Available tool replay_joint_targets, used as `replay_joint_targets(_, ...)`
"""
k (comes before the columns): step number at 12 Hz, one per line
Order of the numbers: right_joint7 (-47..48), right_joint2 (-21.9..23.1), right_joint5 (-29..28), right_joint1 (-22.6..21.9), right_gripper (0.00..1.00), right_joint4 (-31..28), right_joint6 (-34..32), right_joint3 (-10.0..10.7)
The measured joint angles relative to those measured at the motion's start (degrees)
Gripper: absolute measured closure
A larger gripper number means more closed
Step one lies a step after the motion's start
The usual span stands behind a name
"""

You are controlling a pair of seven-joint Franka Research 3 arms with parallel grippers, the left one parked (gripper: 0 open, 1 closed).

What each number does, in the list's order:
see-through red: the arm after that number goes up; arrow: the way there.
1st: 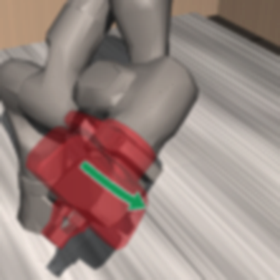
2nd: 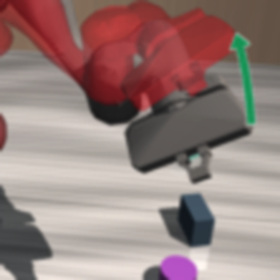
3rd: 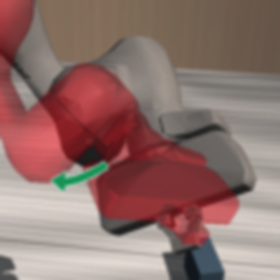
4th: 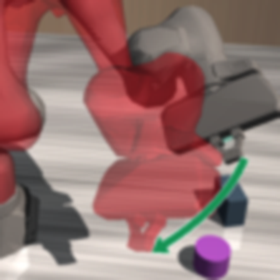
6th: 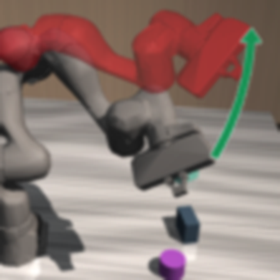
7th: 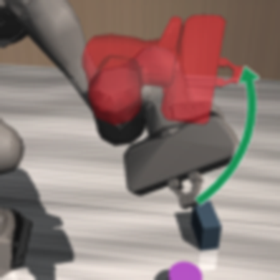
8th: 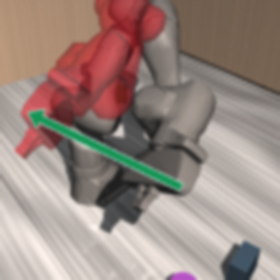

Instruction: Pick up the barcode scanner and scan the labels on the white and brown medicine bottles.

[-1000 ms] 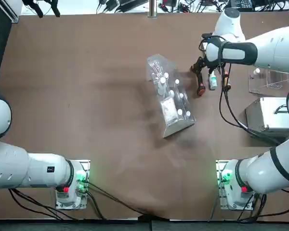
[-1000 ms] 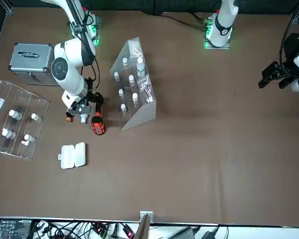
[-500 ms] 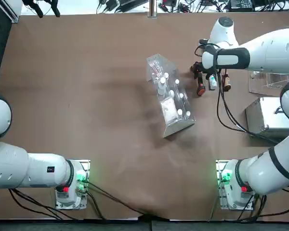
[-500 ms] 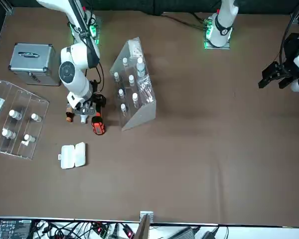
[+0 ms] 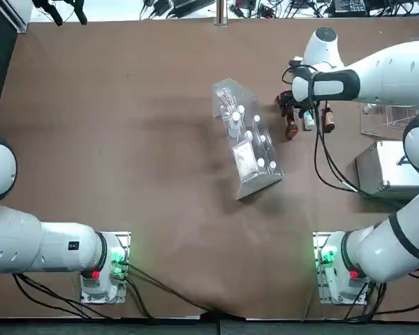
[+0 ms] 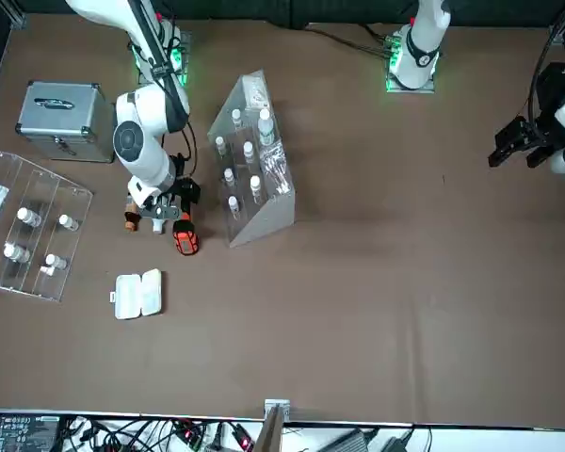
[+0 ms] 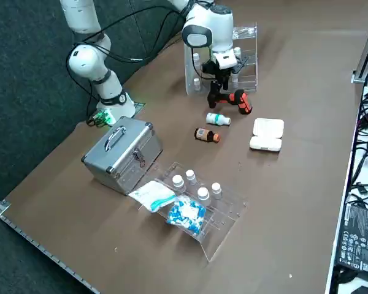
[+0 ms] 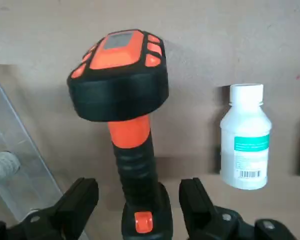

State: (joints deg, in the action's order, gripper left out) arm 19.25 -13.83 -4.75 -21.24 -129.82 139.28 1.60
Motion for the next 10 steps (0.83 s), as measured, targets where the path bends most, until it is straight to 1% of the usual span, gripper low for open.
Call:
replay_joint_targets(6,0.00,-1.63,0.02,0.22,0.00,0.01,0.88,0.24)
replay_joint_targets(8,0.00,-2.37,0.02,0.27,0.00,0.01,2.05,0.43)
replay_joint_targets(10,0.00,-2.75,0.02,0.35,0.02,0.02,2.49,0.52)
